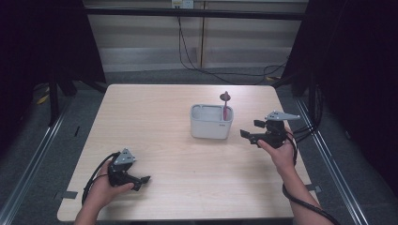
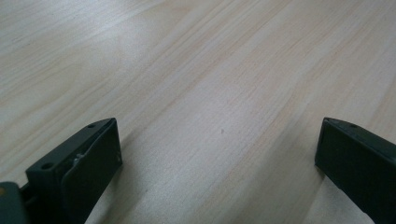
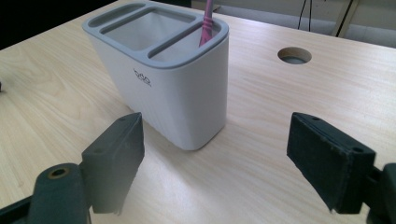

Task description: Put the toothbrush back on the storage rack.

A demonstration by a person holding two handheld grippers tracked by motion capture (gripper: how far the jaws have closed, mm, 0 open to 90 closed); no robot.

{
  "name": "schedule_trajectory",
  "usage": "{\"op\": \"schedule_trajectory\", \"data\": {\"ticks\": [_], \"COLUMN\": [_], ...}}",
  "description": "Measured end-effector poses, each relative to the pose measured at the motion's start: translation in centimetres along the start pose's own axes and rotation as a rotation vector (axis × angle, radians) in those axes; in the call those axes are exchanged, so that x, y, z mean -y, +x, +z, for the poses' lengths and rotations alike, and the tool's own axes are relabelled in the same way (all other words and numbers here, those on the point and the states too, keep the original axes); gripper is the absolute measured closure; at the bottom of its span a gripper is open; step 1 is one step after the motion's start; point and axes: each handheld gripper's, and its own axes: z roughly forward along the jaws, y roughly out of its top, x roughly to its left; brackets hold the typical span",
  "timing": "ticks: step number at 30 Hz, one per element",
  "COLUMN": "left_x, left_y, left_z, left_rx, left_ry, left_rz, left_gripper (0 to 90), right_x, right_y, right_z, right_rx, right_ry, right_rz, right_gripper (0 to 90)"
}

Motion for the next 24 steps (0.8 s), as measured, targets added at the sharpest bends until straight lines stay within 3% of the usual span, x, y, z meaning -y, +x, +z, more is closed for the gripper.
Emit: {"op": "schedule_trajectory", "data": {"ticks": [24], "left_x": [0.0], "left_y": [0.0], "left_z": [0.0], "left_rx": [-0.001], "left_ry": [0.003], "left_rz": [-0.003], "left_gripper": [0.0], "right_x": [2.5], "right_y": [-0.3], "right_z": [-0.2], "right_rx": [-0.018], "right_ry": [0.034], "right_rz": [-0.011], "right_gripper": [18.8]}}
